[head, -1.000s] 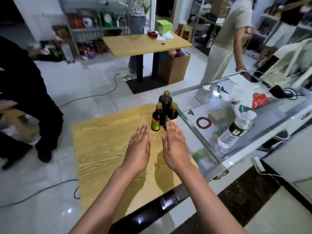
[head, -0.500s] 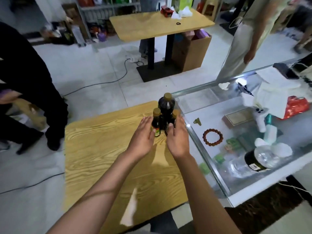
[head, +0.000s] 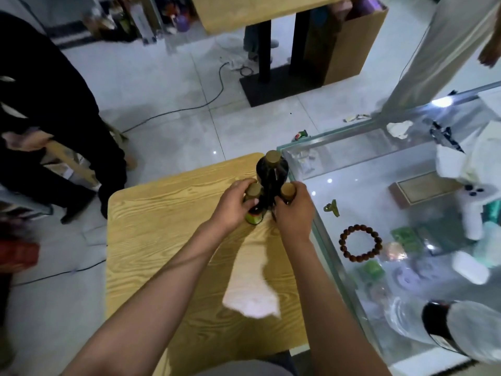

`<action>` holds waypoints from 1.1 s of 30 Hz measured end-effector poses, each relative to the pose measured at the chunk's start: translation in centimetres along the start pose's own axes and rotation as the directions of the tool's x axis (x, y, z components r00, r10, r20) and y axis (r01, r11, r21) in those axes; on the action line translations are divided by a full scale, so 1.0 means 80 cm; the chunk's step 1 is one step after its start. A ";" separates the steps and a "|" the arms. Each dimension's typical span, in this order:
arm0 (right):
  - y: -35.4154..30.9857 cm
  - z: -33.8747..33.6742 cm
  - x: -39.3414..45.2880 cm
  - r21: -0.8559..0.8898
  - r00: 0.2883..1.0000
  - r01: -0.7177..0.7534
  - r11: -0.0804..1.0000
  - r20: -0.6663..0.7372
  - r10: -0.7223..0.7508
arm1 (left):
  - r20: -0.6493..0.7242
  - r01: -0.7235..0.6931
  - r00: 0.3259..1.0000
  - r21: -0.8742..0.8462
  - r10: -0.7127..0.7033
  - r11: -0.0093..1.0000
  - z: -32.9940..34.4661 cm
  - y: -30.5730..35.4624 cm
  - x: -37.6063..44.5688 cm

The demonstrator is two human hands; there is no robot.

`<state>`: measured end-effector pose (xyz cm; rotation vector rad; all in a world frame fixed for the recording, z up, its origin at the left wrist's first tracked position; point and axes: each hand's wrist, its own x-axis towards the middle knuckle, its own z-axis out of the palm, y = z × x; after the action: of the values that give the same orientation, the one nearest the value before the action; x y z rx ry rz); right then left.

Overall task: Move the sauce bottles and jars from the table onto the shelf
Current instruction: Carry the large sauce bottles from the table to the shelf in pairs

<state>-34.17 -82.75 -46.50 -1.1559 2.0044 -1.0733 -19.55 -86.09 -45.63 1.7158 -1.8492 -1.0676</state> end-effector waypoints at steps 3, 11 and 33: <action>0.007 -0.006 0.005 0.061 0.999 -0.015 0.998 0.039 0.012 | -0.004 0.010 1.000 0.029 -0.010 1.000 0.001 -0.012 -0.002; 0.007 -0.017 -0.012 0.051 0.990 0.049 0.997 0.128 -0.055 | -0.047 -0.008 0.999 -0.189 0.000 0.982 0.016 -0.025 -0.034; -0.065 -0.124 -0.370 0.162 0.994 0.038 0.986 -0.108 -0.020 | 0.133 -0.268 0.904 -0.562 0.406 0.782 -0.048 -0.007 -0.286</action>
<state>-26.35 -54.55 -34.37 -1.0652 1.9417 -1.3128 -12.52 -64.98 -38.95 0.9162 -1.6865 -1.5087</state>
